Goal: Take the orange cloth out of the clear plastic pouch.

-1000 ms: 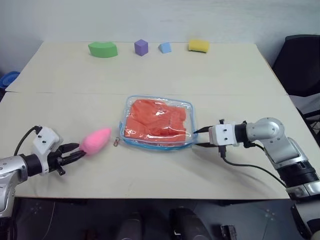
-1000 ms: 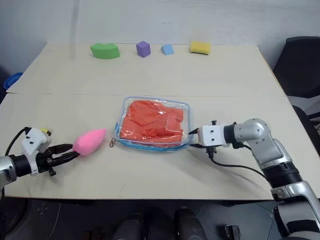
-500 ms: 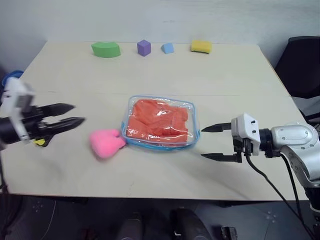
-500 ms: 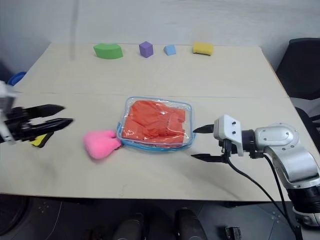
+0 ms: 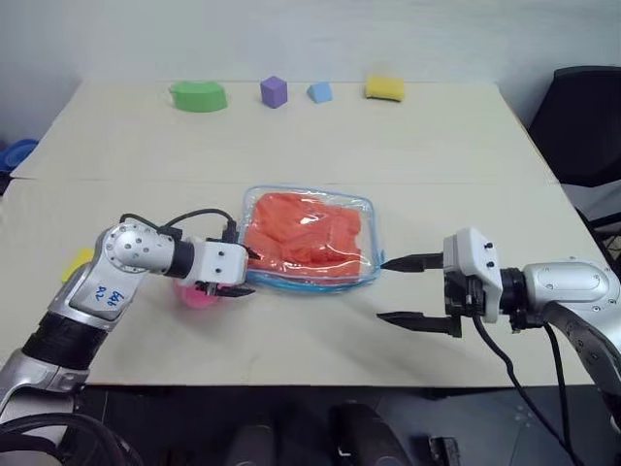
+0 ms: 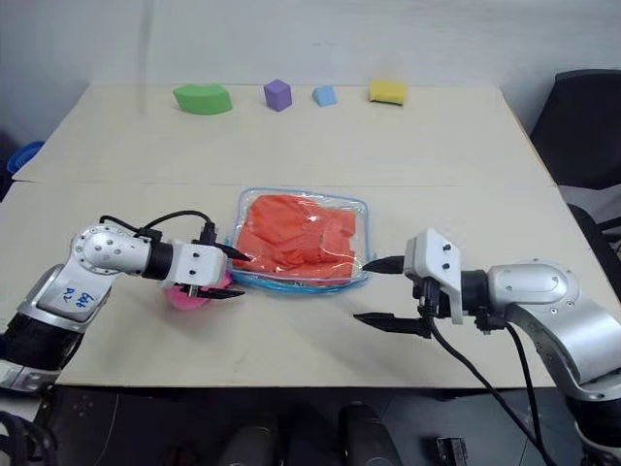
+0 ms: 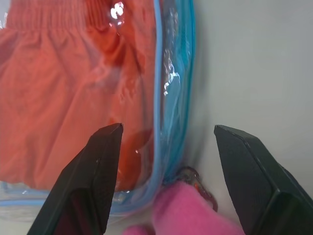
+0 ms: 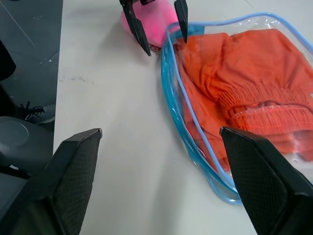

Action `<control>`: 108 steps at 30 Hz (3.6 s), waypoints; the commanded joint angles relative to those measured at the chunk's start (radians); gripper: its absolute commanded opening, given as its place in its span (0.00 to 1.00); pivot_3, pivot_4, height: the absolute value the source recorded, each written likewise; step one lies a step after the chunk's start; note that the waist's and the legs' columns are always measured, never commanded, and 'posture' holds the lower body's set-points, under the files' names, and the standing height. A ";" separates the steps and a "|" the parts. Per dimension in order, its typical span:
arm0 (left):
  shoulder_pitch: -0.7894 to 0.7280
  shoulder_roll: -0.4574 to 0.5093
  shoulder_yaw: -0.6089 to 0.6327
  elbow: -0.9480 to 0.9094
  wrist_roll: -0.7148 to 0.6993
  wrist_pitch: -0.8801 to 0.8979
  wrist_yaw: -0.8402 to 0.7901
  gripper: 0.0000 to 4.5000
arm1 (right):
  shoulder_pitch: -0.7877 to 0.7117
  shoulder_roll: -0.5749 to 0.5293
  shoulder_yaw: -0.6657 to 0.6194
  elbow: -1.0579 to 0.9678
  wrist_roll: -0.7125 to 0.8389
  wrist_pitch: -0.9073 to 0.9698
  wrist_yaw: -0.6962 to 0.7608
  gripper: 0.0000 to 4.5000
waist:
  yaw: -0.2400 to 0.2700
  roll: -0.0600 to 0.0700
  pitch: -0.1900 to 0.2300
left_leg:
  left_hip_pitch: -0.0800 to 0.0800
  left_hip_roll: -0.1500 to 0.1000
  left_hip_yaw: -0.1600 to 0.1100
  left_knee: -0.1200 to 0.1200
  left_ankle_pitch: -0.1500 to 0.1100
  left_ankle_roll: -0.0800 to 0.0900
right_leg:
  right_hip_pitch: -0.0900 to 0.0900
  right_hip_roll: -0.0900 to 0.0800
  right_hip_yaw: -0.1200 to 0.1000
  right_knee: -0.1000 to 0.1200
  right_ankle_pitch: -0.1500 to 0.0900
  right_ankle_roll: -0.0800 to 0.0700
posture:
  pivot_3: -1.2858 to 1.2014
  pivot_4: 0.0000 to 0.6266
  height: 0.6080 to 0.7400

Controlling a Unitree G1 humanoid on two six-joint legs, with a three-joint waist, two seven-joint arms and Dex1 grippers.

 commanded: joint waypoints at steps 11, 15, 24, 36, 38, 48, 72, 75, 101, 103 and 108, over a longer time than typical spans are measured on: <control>-0.013 -0.102 0.086 -0.019 -0.094 0.110 0.005 0.00 | 0.040 0.007 0.007 -0.049 -0.030 -0.028 -0.061 0.90 | 0.018 0.000 0.000 | 0.000 0.000 0.000 0.001 0.000 0.000 | 0.000 0.000 0.000 0.001 0.000 0.000 | 0.52 0.24 1.00; 0.045 -0.156 0.160 -0.201 -0.310 0.488 0.027 0.00 | 0.031 0.020 0.074 -0.025 -0.115 -0.066 -0.076 0.90 | 0.018 0.000 0.000 | 0.000 0.000 0.000 0.001 0.000 0.000 | 0.000 0.000 0.000 0.000 0.000 0.000 | 0.52 0.24 1.00; 0.100 -0.256 0.158 -0.332 -0.326 0.659 0.183 0.00 | -0.048 0.111 0.245 0.094 -0.328 -0.199 -0.119 0.47 | 0.014 0.000 0.000 | 0.000 0.000 -0.001 0.002 0.001 -0.002 | 0.000 0.000 0.000 0.002 0.000 0.000 | 0.52 0.24 1.00; 0.105 -0.270 0.112 -0.340 -0.298 0.630 0.209 0.00 | -0.187 0.253 0.437 0.383 -0.698 -0.523 -0.218 0.52 | 0.017 0.000 0.000 | 0.000 0.000 0.000 0.002 0.002 -0.004 | 0.000 0.000 0.000 0.002 0.000 0.000 | 0.52 0.24 1.00; 0.100 -0.272 0.113 -0.342 -0.299 0.633 0.211 0.00 | -0.202 0.277 0.444 0.418 -0.749 -0.560 -0.254 0.66 | 0.016 0.000 0.000 | 0.000 0.000 0.000 0.002 0.002 -0.004 | 0.000 0.000 0.000 0.002 0.000 0.000 | 0.52 0.24 1.00; 0.099 -0.287 0.113 -0.386 -0.321 0.663 0.223 0.00 | -0.236 0.340 0.453 0.521 -0.873 -0.664 -0.305 0.81 | 0.009 0.000 0.000 | 0.001 0.000 0.000 0.002 0.003 -0.005 | 0.000 0.000 0.000 0.003 0.000 0.000 | 0.52 0.24 1.00; 0.065 -0.328 0.143 -0.334 -0.334 0.681 0.246 0.00 | -0.381 0.378 0.584 0.791 -1.144 -0.851 -0.299 0.31 | -0.011 -0.003 -0.002 | 0.007 0.000 0.000 0.002 0.004 -0.007 | 0.003 0.001 0.000 0.008 0.000 0.000 | 0.52 0.24 1.00; 0.066 -0.339 0.154 -0.326 -0.343 0.691 0.259 0.00 | -0.376 0.367 0.584 0.796 -1.143 -0.854 -0.286 0.10 | -0.009 -0.003 -0.002 | 0.006 0.000 0.000 0.002 0.005 -0.007 | 0.003 0.001 0.000 0.008 0.000 0.000 | 0.52 0.24 1.00; 0.003 -0.401 0.133 0.002 -0.143 0.467 0.415 0.00 | -0.093 0.182 0.365 0.303 -0.753 -0.673 0.006 0.01 | -0.001 -0.003 -0.002 | 0.003 -0.002 -0.001 0.001 0.005 -0.007 | 0.001 -0.001 0.000 0.005 0.000 0.000 | 0.52 0.24 1.00; -0.014 -0.412 0.141 0.018 -0.142 0.466 0.423 0.00 | -0.058 0.136 0.365 0.276 -0.729 -0.708 0.052 0.01 | 0.002 -0.003 -0.002 | 0.003 -0.002 -0.001 0.001 0.004 -0.007 | 0.001 -0.001 0.000 0.004 0.000 0.000 | 0.52 0.24 1.00; -0.050 -0.418 0.158 0.054 -0.137 0.466 0.439 0.00 | 0.030 0.015 0.335 0.226 -0.666 -0.768 0.138 0.01 | 0.015 -0.003 -0.002 | 0.003 -0.002 -0.001 0.001 0.004 -0.006 | 0.002 -0.001 0.000 0.004 0.000 0.000 | 0.52 0.24 1.00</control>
